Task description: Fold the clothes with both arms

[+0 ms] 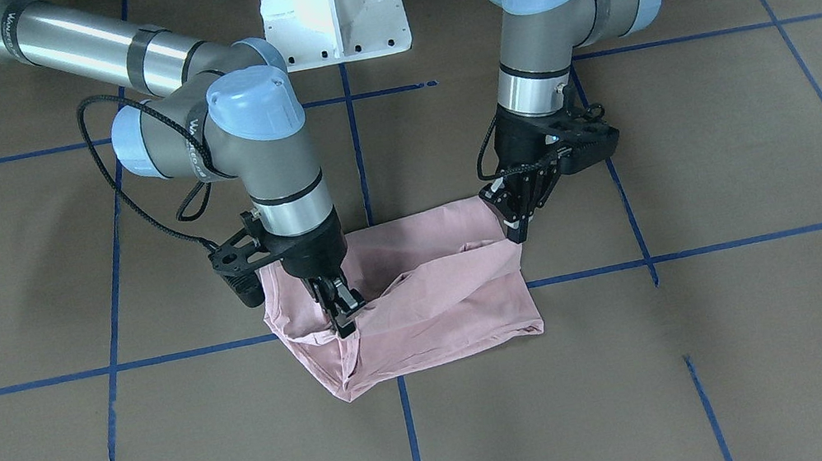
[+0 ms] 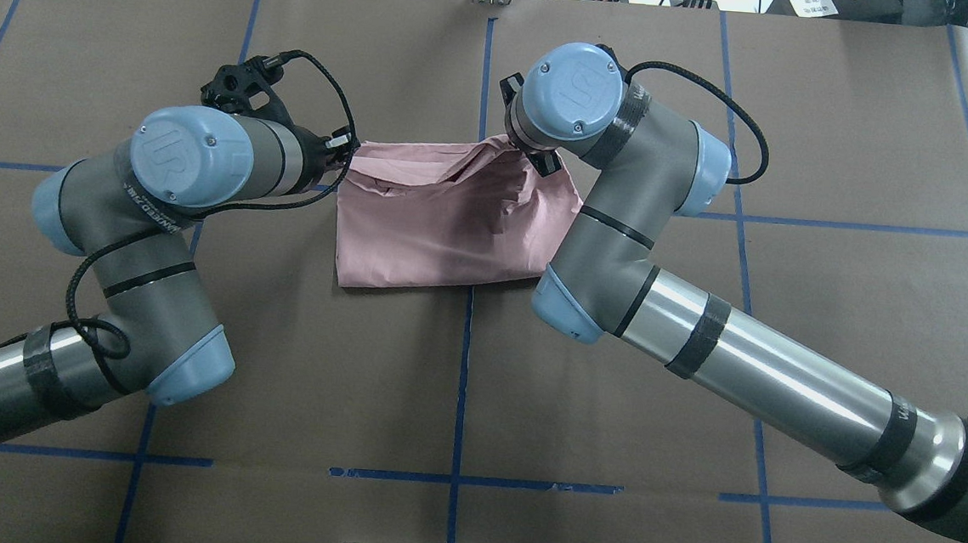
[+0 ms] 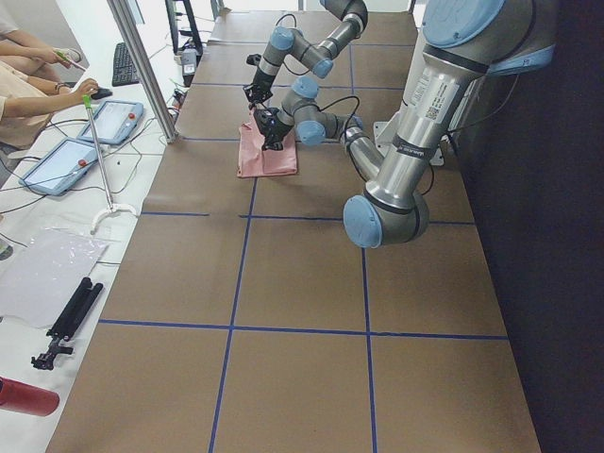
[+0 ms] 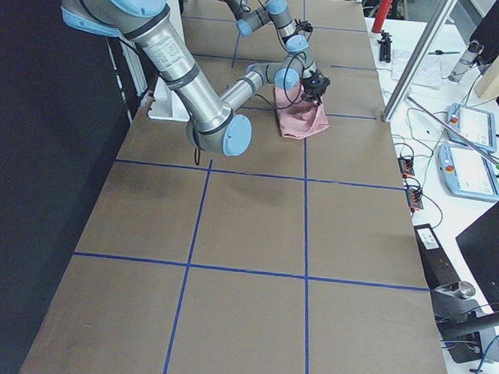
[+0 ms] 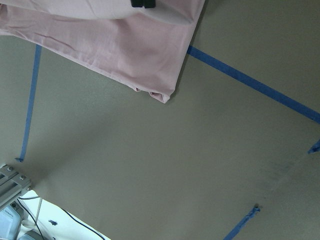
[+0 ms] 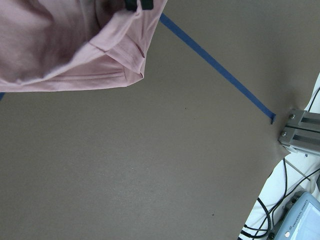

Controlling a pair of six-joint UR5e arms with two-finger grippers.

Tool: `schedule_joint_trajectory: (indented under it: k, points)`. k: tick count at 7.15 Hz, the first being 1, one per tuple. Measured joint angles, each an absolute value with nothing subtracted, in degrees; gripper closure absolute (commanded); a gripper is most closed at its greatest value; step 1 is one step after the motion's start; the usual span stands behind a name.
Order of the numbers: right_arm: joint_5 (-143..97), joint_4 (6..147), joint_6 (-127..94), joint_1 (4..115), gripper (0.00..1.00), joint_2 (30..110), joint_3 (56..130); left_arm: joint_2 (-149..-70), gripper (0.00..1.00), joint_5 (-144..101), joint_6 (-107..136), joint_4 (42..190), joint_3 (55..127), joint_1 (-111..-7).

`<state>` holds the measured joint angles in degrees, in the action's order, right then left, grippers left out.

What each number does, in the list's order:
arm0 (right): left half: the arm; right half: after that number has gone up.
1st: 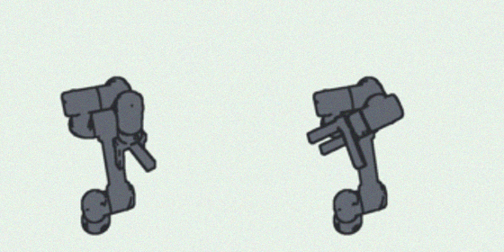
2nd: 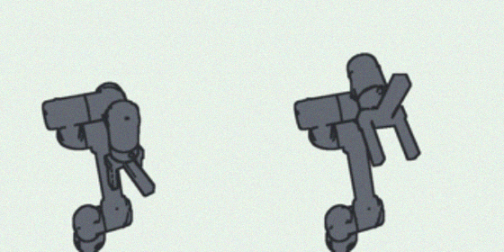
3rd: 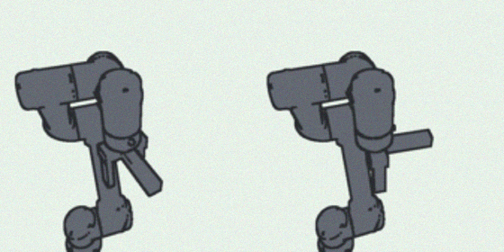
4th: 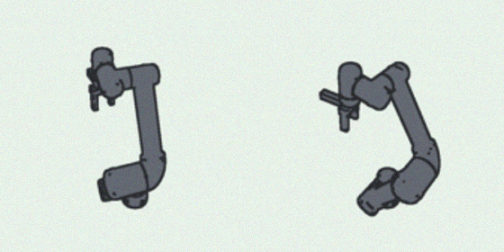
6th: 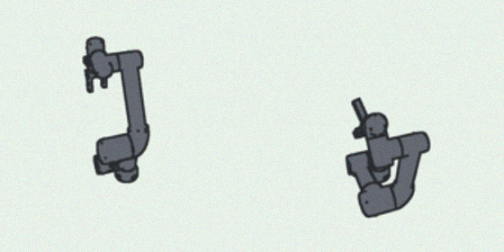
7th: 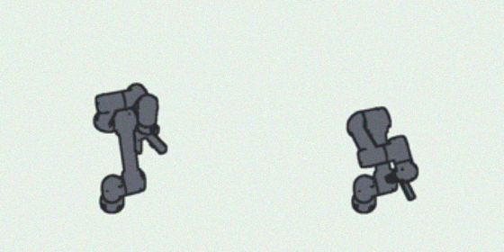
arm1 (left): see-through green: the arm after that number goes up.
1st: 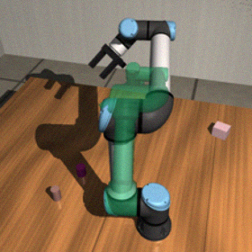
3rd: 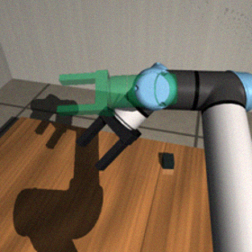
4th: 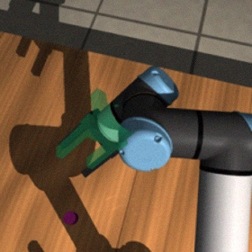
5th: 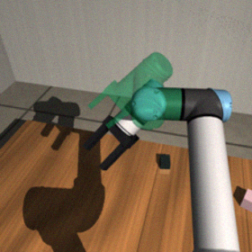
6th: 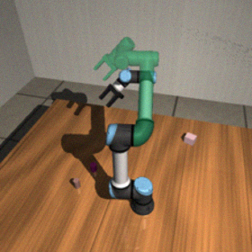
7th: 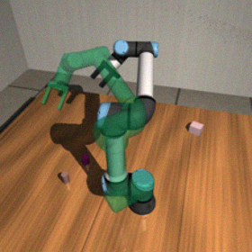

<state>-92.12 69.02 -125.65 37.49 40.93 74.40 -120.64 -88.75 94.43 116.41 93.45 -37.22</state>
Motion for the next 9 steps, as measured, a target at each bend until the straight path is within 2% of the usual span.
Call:
schedule_joint_trajectory:
  k: [1, 2, 4, 6, 9]
  points:
    - [-92.13, 63.93, -125.3, 38.5, 0.01, 39.01, 67.87, -124.21, 0.49, -88.84, 90.68, 123.32, 85.02, -40.19]
    - [-92.21, 58.61, -123.61, 40.12, 0.0, 36.9, 61.08, -127.79, 0.0, -89.0, 85.83, 129.21, 77.3, -43.36]
    - [-92.95, 54.8, -119.77, 41.74, 0.0, 35.18, 56.71, -129.19, 0.0, -89.07, 81.21, 133.51, 72.62, -45.77]
    - [-95.61, 54.3, -114.7, 43.75, 0.0, 37.12, 57.3, -124.33, 0.0, -89.42, 78.62, 134.86, 76.5, -46.28]
    - [-110.31, 54.47, -94.5, 52.63, 0.0, 51.03, 67.0, -111.79, 0.0, -105.24, 57.29, 135.08, 83.95, -54.55]
